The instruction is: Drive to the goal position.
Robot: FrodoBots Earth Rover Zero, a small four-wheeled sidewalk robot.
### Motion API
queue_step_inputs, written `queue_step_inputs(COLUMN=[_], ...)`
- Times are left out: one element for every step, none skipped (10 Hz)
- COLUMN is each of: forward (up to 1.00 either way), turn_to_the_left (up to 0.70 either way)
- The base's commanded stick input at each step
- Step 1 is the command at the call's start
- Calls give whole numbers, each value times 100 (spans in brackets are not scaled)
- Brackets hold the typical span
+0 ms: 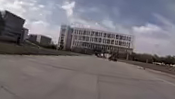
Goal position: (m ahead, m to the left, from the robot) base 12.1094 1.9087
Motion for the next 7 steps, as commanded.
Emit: queue_step_inputs(forward=[100, 100, 100, 100, 100, 100, 100], turn_to_the_left=[0, 0, 0, 0, 0, 0, 0])
